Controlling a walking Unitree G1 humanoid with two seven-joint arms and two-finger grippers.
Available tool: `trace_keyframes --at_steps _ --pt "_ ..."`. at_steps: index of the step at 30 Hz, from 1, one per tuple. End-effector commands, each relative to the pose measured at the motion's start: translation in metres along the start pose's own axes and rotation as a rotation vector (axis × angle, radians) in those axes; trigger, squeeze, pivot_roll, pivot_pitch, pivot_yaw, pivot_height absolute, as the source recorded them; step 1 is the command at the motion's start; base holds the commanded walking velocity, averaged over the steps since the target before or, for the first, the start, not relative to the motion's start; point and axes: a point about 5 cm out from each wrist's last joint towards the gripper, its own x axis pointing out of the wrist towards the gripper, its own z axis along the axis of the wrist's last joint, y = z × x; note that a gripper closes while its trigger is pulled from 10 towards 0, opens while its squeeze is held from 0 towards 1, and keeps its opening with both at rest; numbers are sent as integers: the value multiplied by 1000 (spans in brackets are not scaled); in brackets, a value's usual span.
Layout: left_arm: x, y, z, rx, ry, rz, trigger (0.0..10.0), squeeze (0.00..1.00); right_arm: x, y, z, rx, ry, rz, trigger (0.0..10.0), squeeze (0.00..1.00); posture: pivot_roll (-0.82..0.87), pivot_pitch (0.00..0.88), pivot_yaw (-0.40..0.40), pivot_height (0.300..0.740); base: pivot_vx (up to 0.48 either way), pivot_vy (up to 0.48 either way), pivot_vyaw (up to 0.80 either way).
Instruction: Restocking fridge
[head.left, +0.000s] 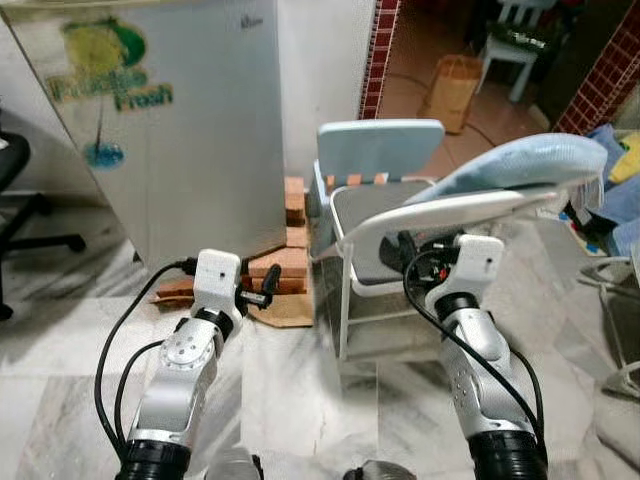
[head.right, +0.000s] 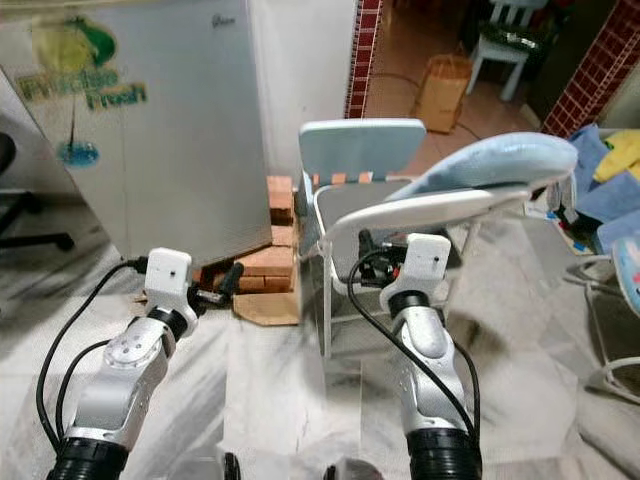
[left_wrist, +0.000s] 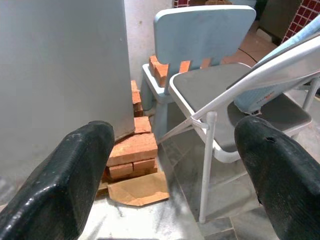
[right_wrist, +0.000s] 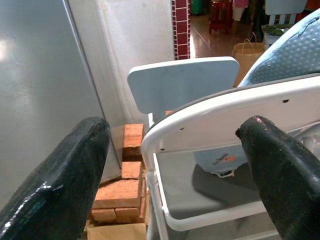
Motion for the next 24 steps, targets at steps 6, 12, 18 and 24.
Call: trace_keyframes --at_steps 6,12,18,24 --pt "-2 0 -3 -34 20 -19 10000 0 -1 3 -2 -2 2 -3 10000 0 18 0 -21 740 0 0 0" --pt "-1 1 -2 -20 13 -11 10000 0 -1 0 -2 -2 9 -20 10000 0 14 0 -20 740 0 0 -208" --pt "-1 1 -3 -12 23 -7 10000 0 -2 -1 -3 -7 15 -25 10000 0 10 2 -19 740 0 236 -782" --pt "-1 0 -3 1 19 -5 10000 0 -3 -1 -3 -9 17 -28 10000 0 9 7 -18 740 0 440 -698"
